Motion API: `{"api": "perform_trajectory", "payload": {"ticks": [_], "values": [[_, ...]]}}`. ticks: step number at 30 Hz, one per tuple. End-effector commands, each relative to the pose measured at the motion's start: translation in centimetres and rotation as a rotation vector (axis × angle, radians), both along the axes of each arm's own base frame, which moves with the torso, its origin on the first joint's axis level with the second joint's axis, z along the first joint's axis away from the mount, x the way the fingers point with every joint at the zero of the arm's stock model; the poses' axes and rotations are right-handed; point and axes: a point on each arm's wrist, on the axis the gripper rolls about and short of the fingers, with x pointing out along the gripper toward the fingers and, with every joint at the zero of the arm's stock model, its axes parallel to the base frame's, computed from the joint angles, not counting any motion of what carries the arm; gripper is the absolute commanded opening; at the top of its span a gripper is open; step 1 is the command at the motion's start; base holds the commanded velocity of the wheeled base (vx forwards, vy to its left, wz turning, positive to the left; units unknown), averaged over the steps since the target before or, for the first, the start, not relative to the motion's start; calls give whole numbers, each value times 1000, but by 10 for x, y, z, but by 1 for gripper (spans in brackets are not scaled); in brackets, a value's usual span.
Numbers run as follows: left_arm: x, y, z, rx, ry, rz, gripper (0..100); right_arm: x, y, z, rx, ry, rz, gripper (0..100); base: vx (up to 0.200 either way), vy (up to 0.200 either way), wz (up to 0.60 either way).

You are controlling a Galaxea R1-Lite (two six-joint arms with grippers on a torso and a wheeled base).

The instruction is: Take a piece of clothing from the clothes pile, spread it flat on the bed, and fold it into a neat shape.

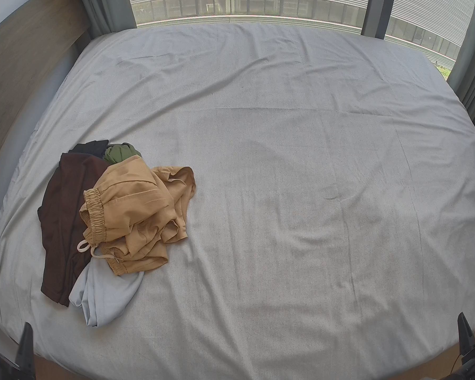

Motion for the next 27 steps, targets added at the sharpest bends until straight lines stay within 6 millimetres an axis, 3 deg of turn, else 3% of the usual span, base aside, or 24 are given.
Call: {"api": "perform_trajectory", "payload": {"ticks": [1, 8, 19, 21, 27], "values": [[-2, 0, 29, 0, -47, -1, 100, 1, 0, -5, -1, 10, 0, 100, 0, 0, 0], [9, -1, 40, 7, 19, -66, 100, 1, 0, -5, -9, 8, 3, 100, 0, 0, 0], [48, -3, 99, -25, 66, -153, 100, 1, 0, -5, -9, 8, 6, 100, 0, 0, 0], [67, -5, 112, -42, 86, -163, 100, 1, 0, -5, -9, 8, 6, 100, 0, 0, 0], [112, -11, 124, -77, 133, -187, 100, 0, 0, -5, -9, 5, 5, 100, 0, 0, 0]]}}
